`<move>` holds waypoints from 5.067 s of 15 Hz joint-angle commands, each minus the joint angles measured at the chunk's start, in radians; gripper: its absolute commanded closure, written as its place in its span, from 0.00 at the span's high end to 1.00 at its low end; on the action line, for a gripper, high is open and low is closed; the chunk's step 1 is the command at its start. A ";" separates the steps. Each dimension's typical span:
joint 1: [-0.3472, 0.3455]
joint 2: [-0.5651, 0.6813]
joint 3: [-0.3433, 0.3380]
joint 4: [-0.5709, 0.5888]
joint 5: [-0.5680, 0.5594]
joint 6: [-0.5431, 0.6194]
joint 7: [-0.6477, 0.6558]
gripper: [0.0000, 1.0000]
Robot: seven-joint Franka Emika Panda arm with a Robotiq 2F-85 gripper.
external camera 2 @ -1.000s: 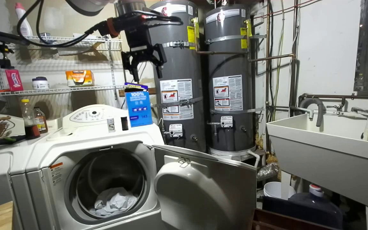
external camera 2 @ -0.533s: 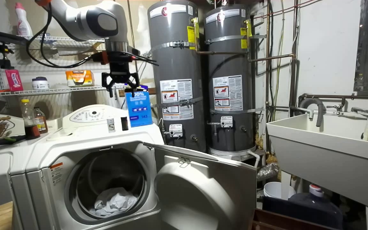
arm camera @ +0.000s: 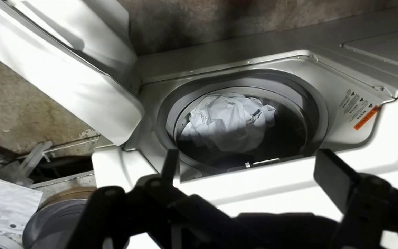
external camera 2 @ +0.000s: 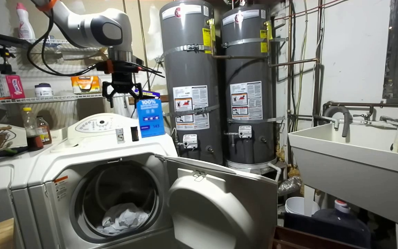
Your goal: Put the black container on the table.
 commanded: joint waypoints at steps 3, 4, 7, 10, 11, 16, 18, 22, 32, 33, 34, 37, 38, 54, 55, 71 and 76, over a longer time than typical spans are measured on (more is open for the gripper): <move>-0.018 0.082 0.033 0.060 -0.010 0.024 0.006 1.00; -0.014 0.120 0.041 0.092 -0.021 0.022 0.014 1.00; 0.015 0.281 0.077 0.232 -0.157 -0.006 0.127 1.00; 0.050 0.426 0.094 0.391 -0.281 -0.010 0.208 1.00; 0.063 0.469 0.097 0.444 -0.308 -0.018 0.218 1.00; 0.093 0.524 0.107 0.508 -0.359 0.015 0.231 1.00; 0.100 0.544 0.108 0.530 -0.361 0.016 0.232 1.00; 0.093 0.543 0.107 0.528 -0.360 0.016 0.231 1.00; 0.094 0.623 0.101 0.579 -0.377 0.190 0.214 1.00; 0.087 0.637 0.106 0.589 -0.370 0.216 0.201 1.00; 0.085 0.655 0.110 0.606 -0.361 0.241 0.198 1.00; 0.096 0.716 0.108 0.687 -0.357 0.281 0.216 1.00; 0.093 0.733 0.119 0.711 -0.340 0.285 0.217 1.00; 0.167 0.885 0.136 0.882 -0.301 0.276 0.274 1.00; 0.171 0.894 0.130 0.895 -0.303 0.272 0.275 1.00; 0.202 0.959 0.129 0.996 -0.294 0.237 0.259 0.23; 0.206 0.851 0.077 0.879 -0.318 0.268 0.338 0.20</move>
